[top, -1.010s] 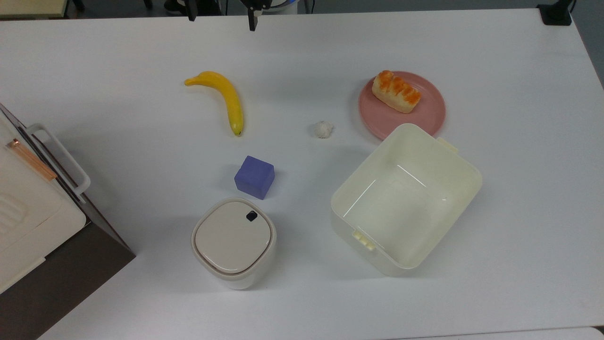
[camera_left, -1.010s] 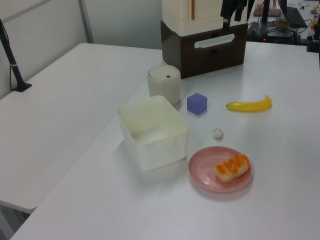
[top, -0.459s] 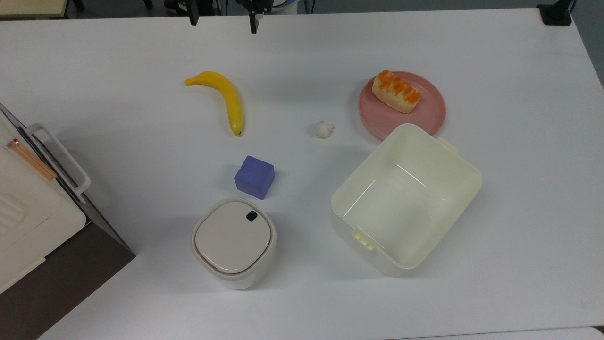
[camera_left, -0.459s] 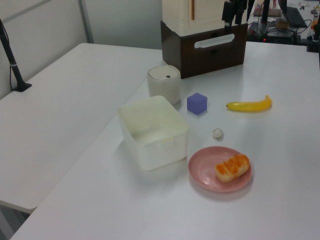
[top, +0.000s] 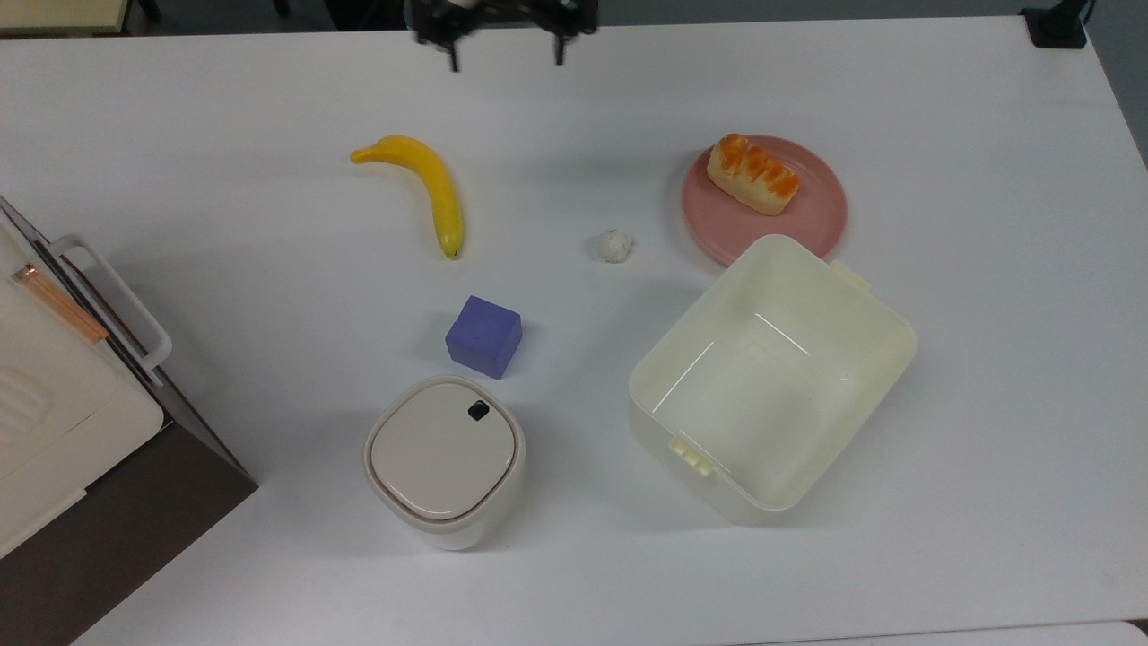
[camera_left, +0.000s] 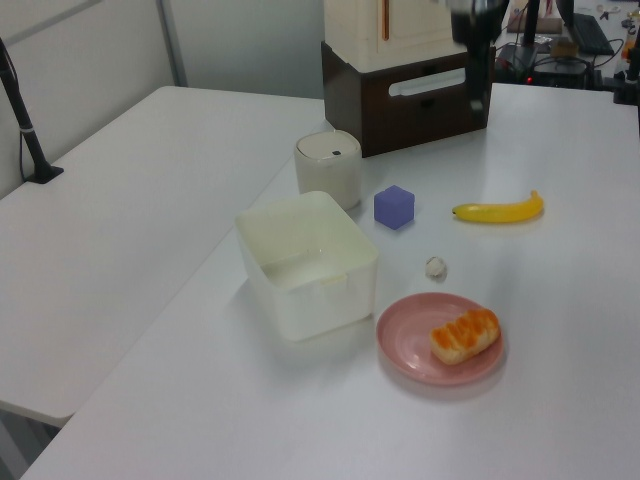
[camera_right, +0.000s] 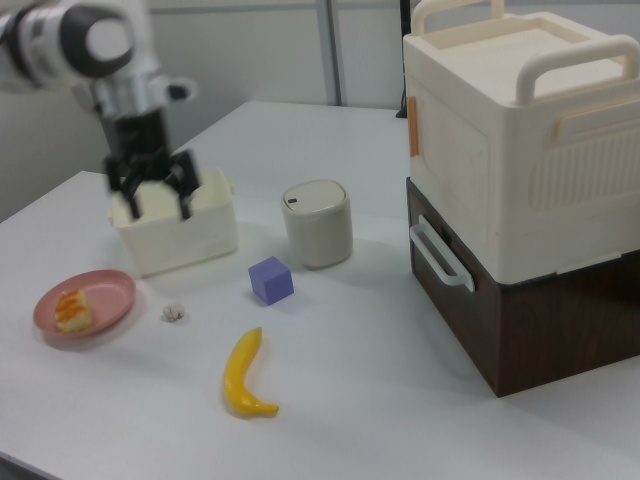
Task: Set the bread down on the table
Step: 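Move the open gripper over the bread roll on the pink plate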
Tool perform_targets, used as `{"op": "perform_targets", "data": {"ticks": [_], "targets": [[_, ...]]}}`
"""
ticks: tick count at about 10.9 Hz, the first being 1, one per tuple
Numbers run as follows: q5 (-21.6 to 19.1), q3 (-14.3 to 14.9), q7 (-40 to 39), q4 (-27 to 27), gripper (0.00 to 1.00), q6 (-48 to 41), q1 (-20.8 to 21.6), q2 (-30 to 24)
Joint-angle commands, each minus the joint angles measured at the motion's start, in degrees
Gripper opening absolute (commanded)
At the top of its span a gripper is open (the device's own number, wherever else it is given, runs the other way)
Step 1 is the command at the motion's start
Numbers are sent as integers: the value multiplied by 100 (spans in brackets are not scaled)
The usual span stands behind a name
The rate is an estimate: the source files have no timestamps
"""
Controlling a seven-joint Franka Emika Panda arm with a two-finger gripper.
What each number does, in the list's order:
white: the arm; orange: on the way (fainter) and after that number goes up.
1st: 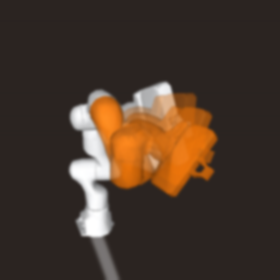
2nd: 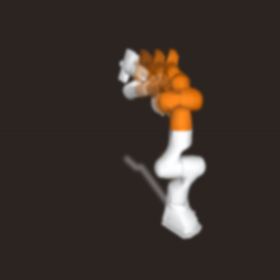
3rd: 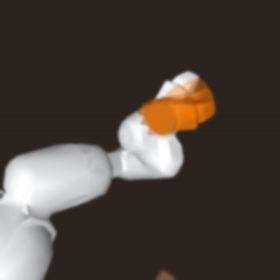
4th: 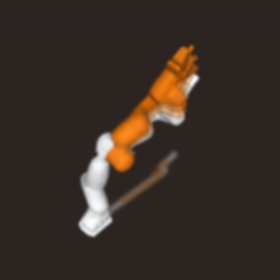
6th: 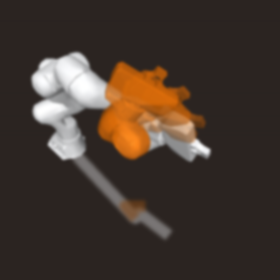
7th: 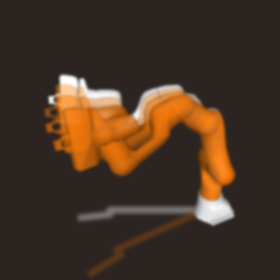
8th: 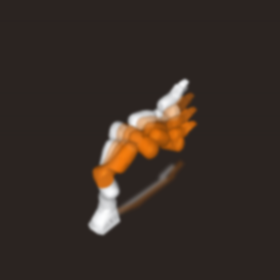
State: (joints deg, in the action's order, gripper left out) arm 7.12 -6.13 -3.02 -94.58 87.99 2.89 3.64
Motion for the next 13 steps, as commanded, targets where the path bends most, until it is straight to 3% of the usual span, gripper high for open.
{"op": "perform_targets", "data": {"ticks": [1, 3, 5, 7, 8, 10, 13], "targets": [[1098, -1397, 63, -1360, 100, 43, 97, -153], [1099, -1793, 1087, -1562, 100, 426, 124, -101], [1168, -1970, 2648, -2114, 100, 1924, 238, -74], [1833, -2041, 4040, -2433, 100, 2896, 448, 189], [1924, -2058, 4063, -2477, 100, 3108, 510, 312], [1890, -2426, 4063, -2452, 100, 3207, 537, 331], [1881, -2709, 4055, -2496, 100, 3224, 555, 585]]}}
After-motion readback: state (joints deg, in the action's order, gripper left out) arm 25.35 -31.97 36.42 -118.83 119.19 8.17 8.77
